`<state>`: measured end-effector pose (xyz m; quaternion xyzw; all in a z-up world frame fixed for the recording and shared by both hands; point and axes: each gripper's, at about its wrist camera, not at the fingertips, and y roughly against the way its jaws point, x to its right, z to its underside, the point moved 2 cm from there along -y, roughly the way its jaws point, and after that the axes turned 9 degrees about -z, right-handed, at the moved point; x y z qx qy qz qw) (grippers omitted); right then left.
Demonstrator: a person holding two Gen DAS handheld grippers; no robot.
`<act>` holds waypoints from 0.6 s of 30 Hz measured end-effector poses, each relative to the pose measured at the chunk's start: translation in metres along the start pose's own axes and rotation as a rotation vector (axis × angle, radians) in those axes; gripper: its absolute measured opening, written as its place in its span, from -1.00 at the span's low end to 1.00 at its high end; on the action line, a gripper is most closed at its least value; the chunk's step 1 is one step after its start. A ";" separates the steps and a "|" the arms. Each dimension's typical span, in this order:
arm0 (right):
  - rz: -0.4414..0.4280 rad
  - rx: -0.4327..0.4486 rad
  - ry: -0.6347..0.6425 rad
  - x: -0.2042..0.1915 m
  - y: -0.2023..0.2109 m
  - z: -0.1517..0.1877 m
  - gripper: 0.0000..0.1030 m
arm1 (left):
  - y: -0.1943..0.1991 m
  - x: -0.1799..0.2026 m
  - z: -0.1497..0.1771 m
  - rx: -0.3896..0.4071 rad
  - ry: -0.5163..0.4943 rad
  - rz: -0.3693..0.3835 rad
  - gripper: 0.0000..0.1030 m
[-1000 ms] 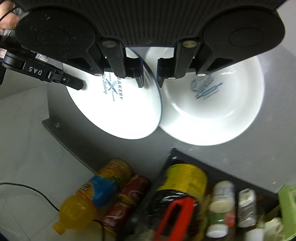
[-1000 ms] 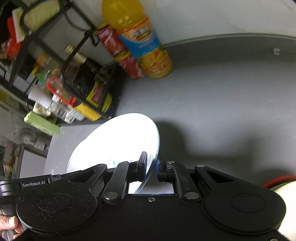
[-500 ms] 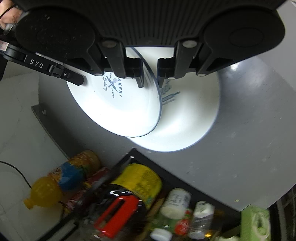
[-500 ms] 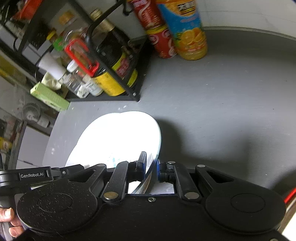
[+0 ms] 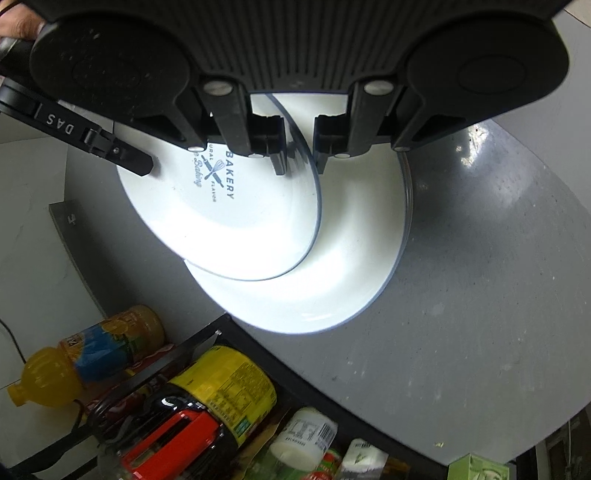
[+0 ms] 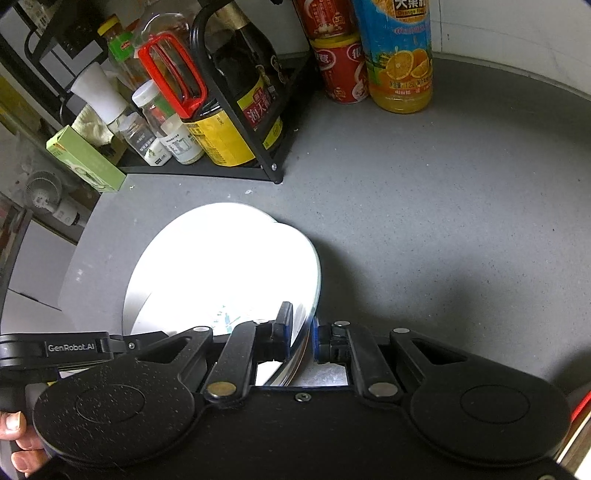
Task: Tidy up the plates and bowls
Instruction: 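Lift the 'BAKERY' plate and lower it onto the plate stack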
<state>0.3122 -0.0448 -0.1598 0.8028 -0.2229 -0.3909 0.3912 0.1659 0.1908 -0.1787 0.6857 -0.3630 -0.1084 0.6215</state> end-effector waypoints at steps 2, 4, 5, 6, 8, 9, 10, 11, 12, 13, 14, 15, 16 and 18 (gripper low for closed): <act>0.009 0.000 0.008 -0.002 -0.001 0.001 -0.80 | -0.003 -0.001 -0.002 -0.007 0.004 -0.001 -0.75; 0.015 -0.004 0.012 -0.004 -0.003 0.002 -0.81 | -0.006 -0.004 -0.003 -0.017 0.011 -0.004 -0.74; 0.021 -0.006 0.015 -0.005 -0.005 0.002 -0.81 | -0.007 -0.005 -0.004 -0.017 0.012 -0.004 -0.75; 0.024 -0.008 0.016 -0.005 -0.006 0.003 -0.81 | -0.008 -0.006 -0.004 -0.014 0.009 -0.005 -0.75; 0.027 -0.007 0.016 -0.006 -0.008 0.004 -0.82 | -0.010 -0.007 -0.008 -0.014 0.008 -0.006 -0.75; 0.032 -0.003 0.017 -0.006 -0.009 0.005 -0.82 | -0.011 -0.008 -0.009 -0.019 0.007 -0.005 -0.74; 0.041 -0.002 0.016 -0.006 -0.010 0.006 -0.83 | -0.013 -0.008 -0.010 -0.026 0.004 -0.006 -0.74; 0.043 0.000 0.011 -0.006 -0.011 0.006 -0.84 | -0.014 -0.008 -0.010 -0.033 0.000 -0.011 -0.74; 0.044 0.001 0.009 -0.005 -0.011 0.006 -0.85 | -0.015 -0.008 -0.011 -0.037 -0.005 -0.027 -0.75; 0.047 0.003 0.011 -0.005 -0.011 0.006 -0.85 | -0.014 -0.008 -0.011 -0.030 -0.013 -0.045 -0.75; 0.050 0.004 0.012 -0.005 -0.011 0.006 -0.85 | -0.012 -0.008 -0.012 -0.016 -0.020 -0.055 -0.75; 0.044 0.007 0.014 -0.005 -0.011 0.006 -0.85 | -0.009 -0.009 -0.014 -0.007 -0.024 -0.056 -0.74; 0.045 0.002 0.019 -0.005 -0.011 0.005 -0.85 | -0.006 -0.010 -0.015 0.001 -0.025 -0.047 -0.74; 0.047 -0.010 0.019 -0.004 -0.012 0.005 -0.85 | 0.002 -0.011 -0.019 0.028 -0.030 -0.039 -0.70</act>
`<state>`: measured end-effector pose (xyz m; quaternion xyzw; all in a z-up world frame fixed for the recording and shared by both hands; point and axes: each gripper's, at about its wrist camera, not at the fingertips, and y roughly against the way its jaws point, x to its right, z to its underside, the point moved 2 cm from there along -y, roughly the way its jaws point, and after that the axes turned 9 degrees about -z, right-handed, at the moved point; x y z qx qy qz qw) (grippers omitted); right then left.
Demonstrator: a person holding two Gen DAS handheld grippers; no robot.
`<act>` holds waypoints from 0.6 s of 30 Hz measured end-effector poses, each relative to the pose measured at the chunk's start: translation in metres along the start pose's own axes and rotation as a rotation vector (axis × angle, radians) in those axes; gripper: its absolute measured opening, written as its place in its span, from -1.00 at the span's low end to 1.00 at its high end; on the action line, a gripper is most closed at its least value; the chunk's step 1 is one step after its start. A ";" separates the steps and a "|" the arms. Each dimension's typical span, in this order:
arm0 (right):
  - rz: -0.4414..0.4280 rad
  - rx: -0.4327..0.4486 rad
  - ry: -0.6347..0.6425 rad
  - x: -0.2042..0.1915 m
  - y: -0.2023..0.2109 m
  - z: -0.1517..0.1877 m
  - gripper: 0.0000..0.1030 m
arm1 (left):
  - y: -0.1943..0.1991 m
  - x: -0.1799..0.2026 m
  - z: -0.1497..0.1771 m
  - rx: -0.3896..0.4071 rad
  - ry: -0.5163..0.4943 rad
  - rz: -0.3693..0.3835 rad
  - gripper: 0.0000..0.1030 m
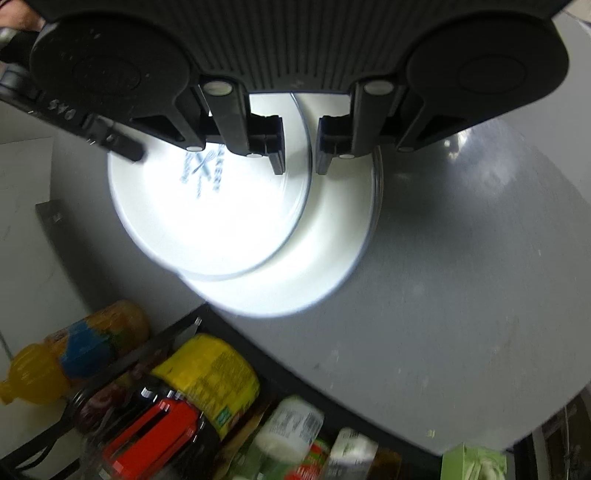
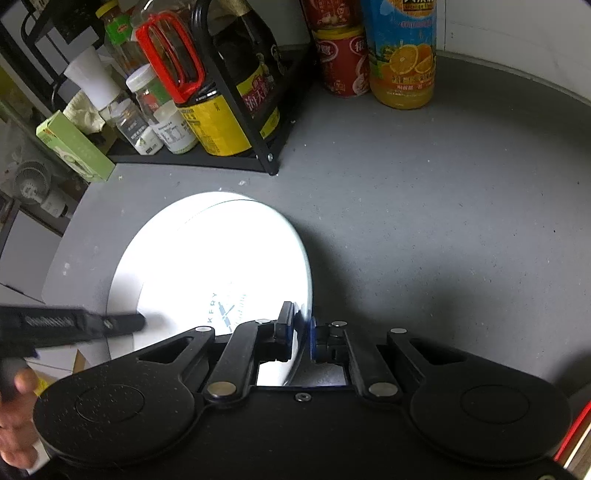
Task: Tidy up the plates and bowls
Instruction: 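Lift the 'BAKERY' plate and lower it onto the plate stack, then open both grippers and release the 'BAKERY' plate on the stack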
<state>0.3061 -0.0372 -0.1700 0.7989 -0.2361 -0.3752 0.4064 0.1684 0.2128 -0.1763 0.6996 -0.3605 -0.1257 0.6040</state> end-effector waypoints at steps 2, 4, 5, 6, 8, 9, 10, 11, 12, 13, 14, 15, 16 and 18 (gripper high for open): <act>-0.007 0.000 0.000 0.001 0.000 0.001 -0.85 | 0.007 -0.002 -0.005 0.020 -0.006 -0.024 -0.68; -0.009 -0.002 -0.010 0.002 -0.001 0.001 -0.84 | 0.011 -0.005 -0.010 0.030 -0.005 -0.035 -0.62; -0.010 -0.002 -0.014 0.002 -0.002 0.001 -0.84 | 0.014 -0.006 -0.012 0.040 -0.004 -0.039 -0.48; -0.011 -0.004 -0.017 0.002 -0.003 0.001 -0.84 | 0.016 -0.006 -0.013 0.049 -0.005 -0.041 -0.24; -0.011 -0.010 -0.024 0.003 -0.005 0.001 -0.82 | 0.017 -0.004 -0.016 0.058 -0.014 -0.063 0.13; -0.010 -0.012 -0.026 0.003 -0.006 0.001 -0.82 | 0.015 -0.003 -0.017 0.060 -0.019 -0.073 0.27; -0.009 -0.016 -0.026 0.003 -0.008 0.002 -0.81 | 0.014 -0.002 -0.017 0.060 -0.023 -0.078 0.30; -0.010 -0.019 -0.028 0.002 -0.009 0.002 -0.81 | 0.010 -0.001 -0.017 0.055 -0.025 -0.076 0.33; -0.012 -0.020 -0.031 0.002 -0.010 0.002 -0.81 | 0.007 -0.001 -0.016 0.046 -0.027 -0.073 0.33; -0.008 -0.022 -0.033 0.002 -0.011 0.002 -0.80 | 0.003 0.000 -0.015 0.032 -0.027 -0.073 0.33; -0.007 -0.026 -0.035 0.002 -0.013 0.002 -0.77 | -0.001 0.000 -0.014 0.020 -0.027 -0.075 0.33; -0.007 -0.029 -0.038 0.003 -0.014 0.002 -0.74 | -0.004 0.000 -0.013 0.011 -0.028 -0.078 0.33; -0.005 -0.034 -0.038 0.003 -0.015 0.002 -0.69 | -0.008 0.000 -0.011 0.006 -0.031 -0.089 0.33; -0.003 -0.045 -0.035 0.003 -0.018 0.002 -0.61 | -0.014 -0.001 -0.009 0.000 -0.032 -0.111 0.33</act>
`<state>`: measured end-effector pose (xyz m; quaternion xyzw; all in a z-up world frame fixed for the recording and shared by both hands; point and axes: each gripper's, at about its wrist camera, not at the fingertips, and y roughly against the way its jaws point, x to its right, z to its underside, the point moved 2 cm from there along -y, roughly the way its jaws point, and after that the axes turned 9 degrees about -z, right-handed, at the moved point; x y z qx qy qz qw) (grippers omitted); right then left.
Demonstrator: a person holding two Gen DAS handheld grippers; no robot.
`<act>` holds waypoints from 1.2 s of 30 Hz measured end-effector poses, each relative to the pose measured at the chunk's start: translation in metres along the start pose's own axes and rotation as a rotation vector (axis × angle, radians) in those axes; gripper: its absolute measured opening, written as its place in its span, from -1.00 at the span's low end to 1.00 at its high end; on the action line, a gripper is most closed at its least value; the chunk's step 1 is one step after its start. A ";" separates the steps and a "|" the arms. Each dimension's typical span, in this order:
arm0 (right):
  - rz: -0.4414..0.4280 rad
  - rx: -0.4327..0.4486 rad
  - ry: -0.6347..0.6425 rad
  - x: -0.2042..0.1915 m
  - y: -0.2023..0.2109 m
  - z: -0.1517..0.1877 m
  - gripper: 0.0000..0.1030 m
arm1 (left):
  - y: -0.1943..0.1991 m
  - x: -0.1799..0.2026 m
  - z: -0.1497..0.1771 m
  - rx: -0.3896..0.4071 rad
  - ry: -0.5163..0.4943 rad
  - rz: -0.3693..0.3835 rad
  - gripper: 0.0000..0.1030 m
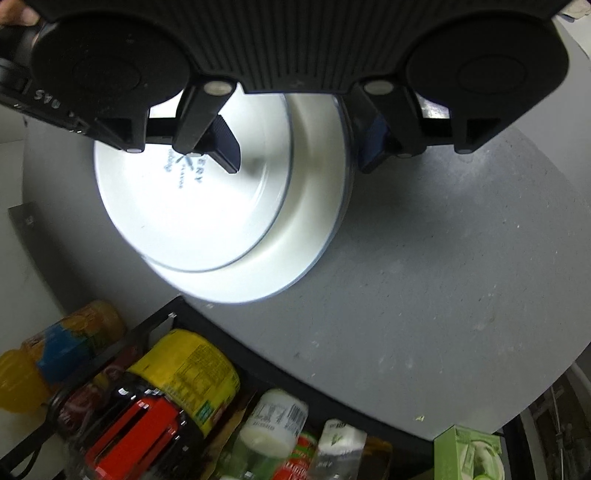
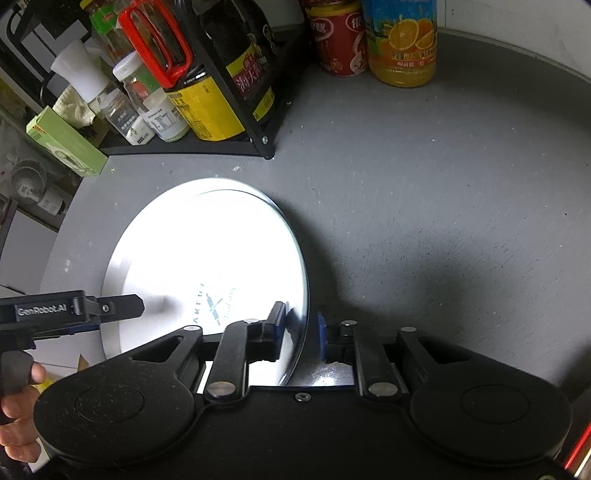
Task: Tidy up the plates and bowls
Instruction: 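Open both grippers and release the 'BAKERY' plate on the stack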
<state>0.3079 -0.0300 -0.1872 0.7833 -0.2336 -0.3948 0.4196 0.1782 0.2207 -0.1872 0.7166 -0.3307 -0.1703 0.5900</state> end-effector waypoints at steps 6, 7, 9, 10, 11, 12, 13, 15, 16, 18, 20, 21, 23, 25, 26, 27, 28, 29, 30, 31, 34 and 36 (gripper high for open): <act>-0.008 -0.032 -0.017 0.003 -0.008 -0.001 -0.52 | -0.012 -0.011 -0.002 -0.009 0.020 -0.051 0.27; -0.009 -0.036 -0.013 0.002 -0.009 -0.001 -0.52 | -0.012 -0.013 -0.004 -0.004 0.019 -0.051 0.27; -0.011 -0.043 -0.008 0.000 -0.010 -0.001 -0.52 | -0.010 -0.016 -0.005 0.010 0.019 -0.051 0.25; -0.012 -0.045 -0.005 -0.001 -0.011 -0.001 -0.51 | -0.008 -0.018 -0.005 0.016 0.030 -0.050 0.23; -0.010 -0.045 0.001 -0.002 -0.011 -0.001 -0.51 | -0.008 -0.020 -0.005 0.017 0.038 -0.047 0.22; -0.008 -0.045 0.004 -0.002 -0.012 -0.002 -0.51 | -0.008 -0.021 -0.005 0.017 0.044 -0.043 0.22; -0.009 -0.045 0.006 -0.002 -0.012 -0.003 -0.51 | -0.008 -0.022 -0.005 0.018 0.049 -0.041 0.22; -0.013 -0.045 0.007 -0.002 -0.012 -0.004 -0.51 | -0.007 -0.025 -0.005 0.024 0.060 -0.043 0.21; -0.014 -0.045 0.008 -0.003 -0.011 -0.005 -0.51 | -0.007 -0.025 -0.005 0.028 0.061 -0.048 0.21; -0.004 -0.046 0.018 -0.004 -0.009 -0.006 -0.50 | -0.002 -0.022 -0.003 0.048 0.032 -0.072 0.21; 0.008 -0.032 0.029 -0.004 -0.002 -0.010 -0.44 | 0.004 -0.019 -0.005 0.054 0.020 -0.099 0.21; 0.006 -0.023 0.030 -0.004 0.002 -0.013 -0.44 | 0.008 -0.017 -0.006 0.060 0.017 -0.104 0.21; -0.027 -0.010 0.019 -0.002 0.012 -0.016 -0.32 | 0.017 -0.015 -0.009 0.072 0.017 -0.084 0.22; -0.045 0.014 0.011 -0.001 0.022 -0.018 -0.09 | 0.027 -0.014 -0.011 0.087 0.020 -0.055 0.26; -0.042 0.027 0.012 -0.001 0.027 -0.019 0.00 | 0.032 -0.013 -0.012 0.095 0.016 -0.045 0.28; -0.043 0.040 0.012 -0.001 0.032 -0.019 0.02 | 0.036 -0.010 -0.012 0.103 0.011 -0.037 0.28; -0.047 0.046 0.009 0.000 0.036 -0.018 0.03 | 0.040 -0.006 -0.012 0.108 0.009 -0.033 0.29; -0.052 0.051 0.004 0.000 0.039 -0.018 0.07 | 0.042 -0.002 -0.012 0.111 0.006 -0.028 0.31; -0.054 0.057 0.001 0.001 0.042 -0.017 0.12 | 0.044 0.002 -0.013 0.113 0.004 -0.023 0.34; -0.052 0.068 0.000 0.000 0.046 -0.015 0.24 | 0.045 0.006 -0.012 0.115 0.001 -0.018 0.35; -0.038 0.108 -0.004 0.000 0.057 -0.010 0.48 | 0.056 0.015 -0.008 0.128 -0.019 -0.005 0.37; -0.036 0.134 -0.019 0.002 0.065 -0.007 0.53 | 0.061 0.020 -0.005 0.135 -0.033 0.004 0.40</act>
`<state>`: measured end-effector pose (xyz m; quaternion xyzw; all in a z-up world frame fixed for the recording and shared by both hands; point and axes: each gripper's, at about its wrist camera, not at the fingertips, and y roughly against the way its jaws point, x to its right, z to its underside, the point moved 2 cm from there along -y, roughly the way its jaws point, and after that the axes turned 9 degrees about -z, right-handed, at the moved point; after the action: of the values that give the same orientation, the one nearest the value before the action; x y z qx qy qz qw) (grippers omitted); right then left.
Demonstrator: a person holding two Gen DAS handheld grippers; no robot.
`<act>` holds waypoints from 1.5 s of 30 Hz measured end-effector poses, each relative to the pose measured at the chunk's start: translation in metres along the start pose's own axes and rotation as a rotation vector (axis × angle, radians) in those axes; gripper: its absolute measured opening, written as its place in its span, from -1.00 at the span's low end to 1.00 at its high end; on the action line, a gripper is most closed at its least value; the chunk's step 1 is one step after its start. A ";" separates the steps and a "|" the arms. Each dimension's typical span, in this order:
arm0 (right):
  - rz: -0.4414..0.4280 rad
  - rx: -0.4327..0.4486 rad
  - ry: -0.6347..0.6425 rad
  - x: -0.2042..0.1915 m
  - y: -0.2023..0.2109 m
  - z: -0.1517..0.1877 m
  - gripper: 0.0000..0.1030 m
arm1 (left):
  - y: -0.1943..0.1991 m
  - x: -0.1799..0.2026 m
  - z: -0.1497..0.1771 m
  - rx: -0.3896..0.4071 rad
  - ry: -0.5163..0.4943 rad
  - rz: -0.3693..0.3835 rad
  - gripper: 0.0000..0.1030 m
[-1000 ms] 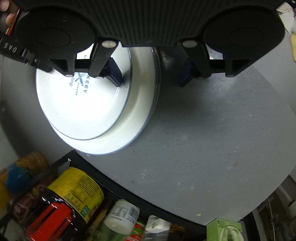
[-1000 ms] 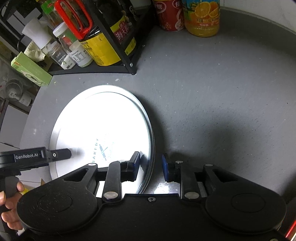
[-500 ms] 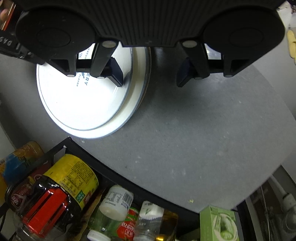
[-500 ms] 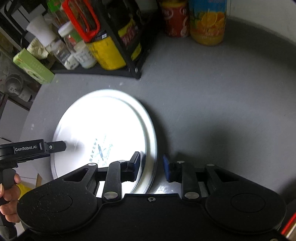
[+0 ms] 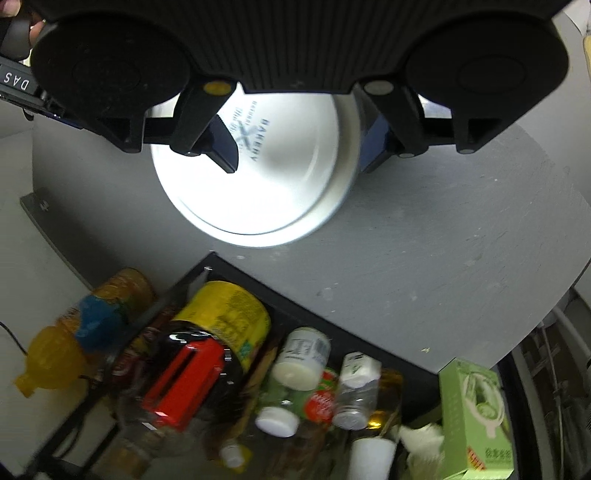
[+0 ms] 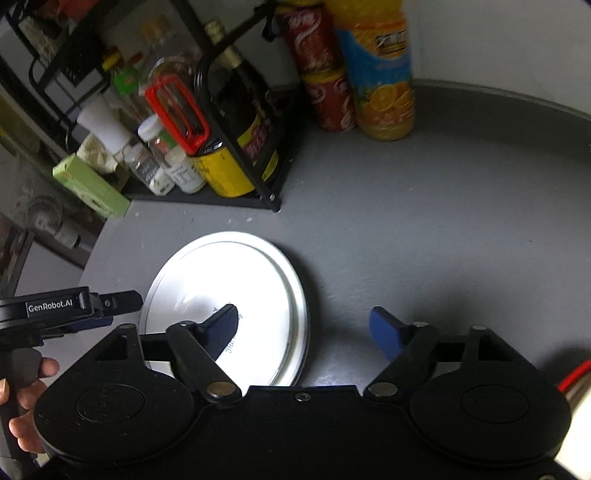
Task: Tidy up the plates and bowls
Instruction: 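Move both grippers toward the cream bowls stacked in the red bowl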
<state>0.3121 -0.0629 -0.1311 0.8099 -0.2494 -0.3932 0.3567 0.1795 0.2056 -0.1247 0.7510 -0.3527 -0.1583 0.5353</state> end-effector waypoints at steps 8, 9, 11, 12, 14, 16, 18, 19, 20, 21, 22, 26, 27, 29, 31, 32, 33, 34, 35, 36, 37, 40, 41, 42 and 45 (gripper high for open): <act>0.035 0.070 -0.029 0.006 0.038 0.015 0.74 | 0.021 0.024 0.011 0.013 -0.055 0.035 0.56; 0.037 0.080 -0.024 0.006 0.044 0.017 0.76 | 0.023 0.028 0.012 0.016 -0.061 0.034 0.60; 0.039 0.104 -0.026 0.005 0.054 0.021 0.77 | 0.029 0.034 0.016 0.022 -0.071 0.041 0.61; 0.037 0.115 -0.031 0.006 0.059 0.023 0.77 | 0.032 0.038 0.018 0.024 -0.079 0.048 0.62; 0.042 0.136 -0.038 0.008 0.069 0.026 0.85 | 0.038 0.046 0.023 0.028 -0.101 0.056 0.62; 0.058 0.161 -0.040 0.009 0.080 0.031 0.87 | 0.044 0.053 0.027 0.037 -0.122 0.064 0.62; 0.063 0.184 -0.048 0.013 0.091 0.036 0.90 | 0.050 0.060 0.033 0.045 -0.139 0.076 0.62; 0.063 0.198 -0.056 0.015 0.096 0.039 0.91 | 0.053 0.064 0.036 0.049 -0.150 0.084 0.62; 0.064 0.209 -0.064 0.016 0.101 0.042 0.91 | 0.055 0.067 0.039 0.054 -0.161 0.091 0.62; 0.067 0.220 -0.071 0.019 0.106 0.044 0.91 | 0.057 0.072 0.041 0.058 -0.174 0.096 0.62; 0.069 0.231 -0.077 0.021 0.111 0.047 0.91 | 0.058 0.077 0.045 0.060 -0.187 0.096 0.62; 0.082 0.262 -0.103 0.031 0.128 0.059 0.92 | 0.063 0.095 0.055 0.067 -0.225 0.109 0.62; 0.084 0.268 -0.106 0.032 0.131 0.062 0.92 | 0.065 0.100 0.058 0.068 -0.238 0.114 0.62; 0.093 0.282 -0.108 0.036 0.138 0.067 0.92 | 0.068 0.110 0.063 0.070 -0.261 0.121 0.62; 0.111 0.292 -0.114 0.040 0.145 0.072 0.92 | 0.069 0.118 0.067 0.071 -0.279 0.125 0.62; 0.115 0.296 -0.120 0.042 0.148 0.075 0.92 | 0.069 0.122 0.069 0.070 -0.285 0.126 0.62; 0.117 0.301 -0.126 0.045 0.151 0.078 0.92 | 0.070 0.127 0.072 0.069 -0.292 0.130 0.62; 0.119 0.308 -0.129 0.048 0.155 0.081 0.92 | 0.070 0.131 0.075 0.067 -0.300 0.131 0.62; 0.124 0.316 -0.131 0.050 0.158 0.083 0.92 | 0.070 0.135 0.078 0.065 -0.309 0.132 0.62; 0.131 0.323 -0.135 0.053 0.162 0.086 0.92 | 0.070 0.140 0.081 0.063 -0.321 0.134 0.62; 0.137 0.329 -0.143 0.057 0.165 0.089 0.92 | 0.071 0.145 0.085 0.063 -0.337 0.137 0.62; 0.147 0.345 -0.174 0.068 0.172 0.099 0.92 | 0.072 0.161 0.095 0.065 -0.371 0.142 0.62; 0.152 0.350 -0.184 0.073 0.174 0.102 0.92 | 0.072 0.165 0.098 0.061 -0.381 0.148 0.62; 0.159 0.356 -0.195 0.077 0.176 0.105 0.92 | 0.072 0.171 0.102 0.056 -0.394 0.153 0.62; 0.174 0.370 -0.241 0.092 0.183 0.115 0.92 | 0.071 0.190 0.111 0.052 -0.432 0.165 0.62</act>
<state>0.2478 -0.2835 -0.0825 0.7841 -0.4270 -0.4026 0.2021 0.2188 -0.0162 -0.0751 0.6820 -0.5230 -0.2619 0.4390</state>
